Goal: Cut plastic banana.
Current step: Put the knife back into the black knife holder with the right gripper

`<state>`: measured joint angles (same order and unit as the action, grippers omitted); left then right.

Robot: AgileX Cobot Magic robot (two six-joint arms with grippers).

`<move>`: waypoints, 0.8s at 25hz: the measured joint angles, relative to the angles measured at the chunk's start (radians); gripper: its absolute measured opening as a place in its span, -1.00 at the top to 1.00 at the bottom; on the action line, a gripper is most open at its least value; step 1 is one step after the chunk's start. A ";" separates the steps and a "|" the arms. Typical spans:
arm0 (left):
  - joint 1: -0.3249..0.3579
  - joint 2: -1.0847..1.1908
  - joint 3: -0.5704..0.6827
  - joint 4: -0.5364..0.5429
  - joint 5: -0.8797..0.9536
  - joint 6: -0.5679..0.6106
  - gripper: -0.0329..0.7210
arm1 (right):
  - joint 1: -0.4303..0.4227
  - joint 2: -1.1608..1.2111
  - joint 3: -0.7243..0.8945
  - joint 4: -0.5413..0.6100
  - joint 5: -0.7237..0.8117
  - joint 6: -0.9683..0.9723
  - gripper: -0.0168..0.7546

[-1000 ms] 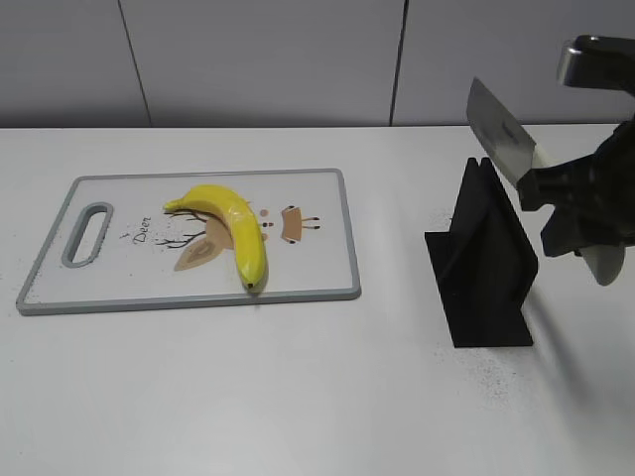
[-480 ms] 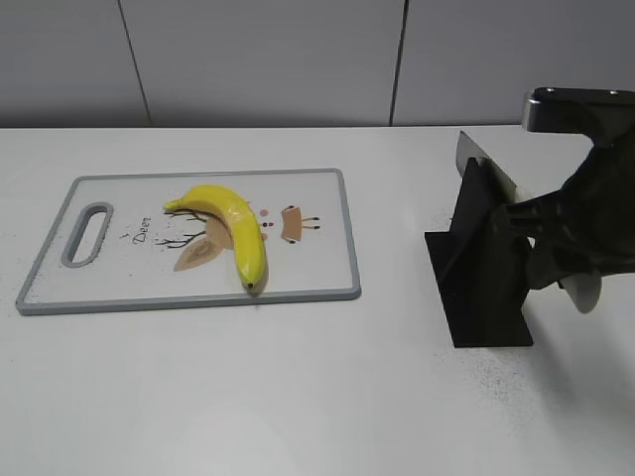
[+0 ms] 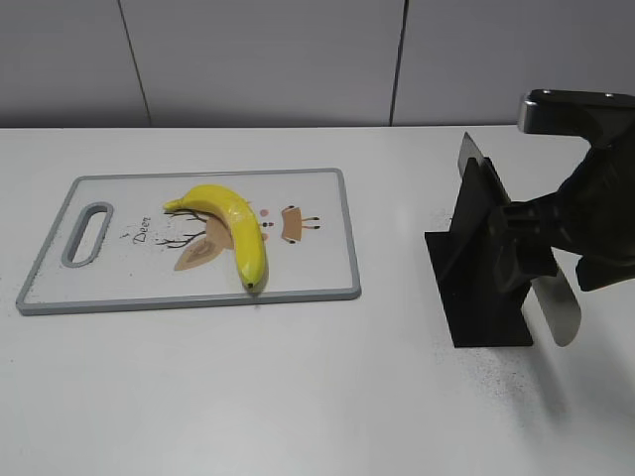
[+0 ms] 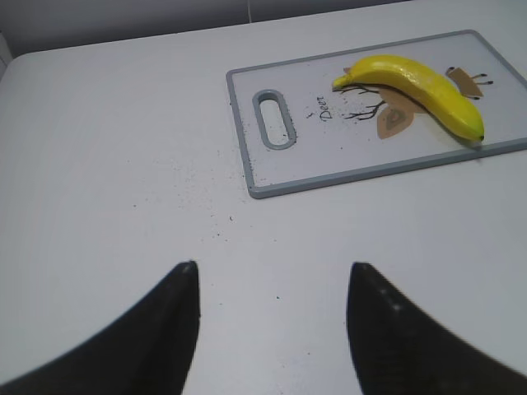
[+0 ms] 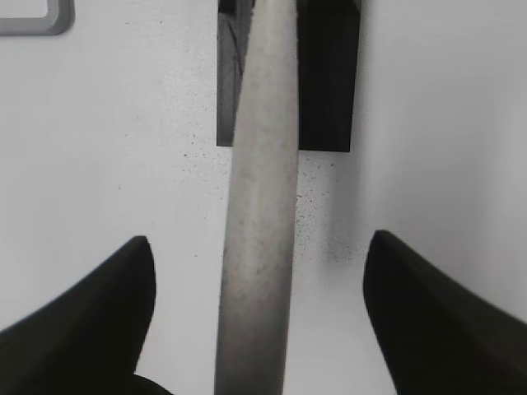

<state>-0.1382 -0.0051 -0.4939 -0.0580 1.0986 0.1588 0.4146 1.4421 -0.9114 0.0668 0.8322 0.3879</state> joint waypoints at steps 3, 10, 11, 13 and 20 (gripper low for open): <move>0.000 0.000 0.000 0.000 -0.001 0.000 -0.55 | 0.000 -0.014 0.000 0.000 0.000 -0.026 -0.66; 0.008 0.000 0.000 0.000 -0.004 0.000 -0.55 | 0.001 -0.219 0.004 0.000 0.040 -0.179 -0.65; 0.020 0.000 0.000 0.000 -0.004 0.000 -0.55 | 0.001 -0.262 0.016 0.000 0.040 -0.202 -0.65; 0.056 0.000 0.000 0.000 -0.004 0.000 -0.55 | 0.001 -0.353 0.064 0.000 0.040 -0.233 -0.64; 0.143 0.000 0.000 0.000 -0.006 -0.001 -0.55 | 0.001 -0.678 0.264 -0.021 0.066 -0.314 -0.57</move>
<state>0.0047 -0.0051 -0.4939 -0.0580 1.0924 0.1580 0.4156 0.7646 -0.6471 0.0458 0.8978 0.0739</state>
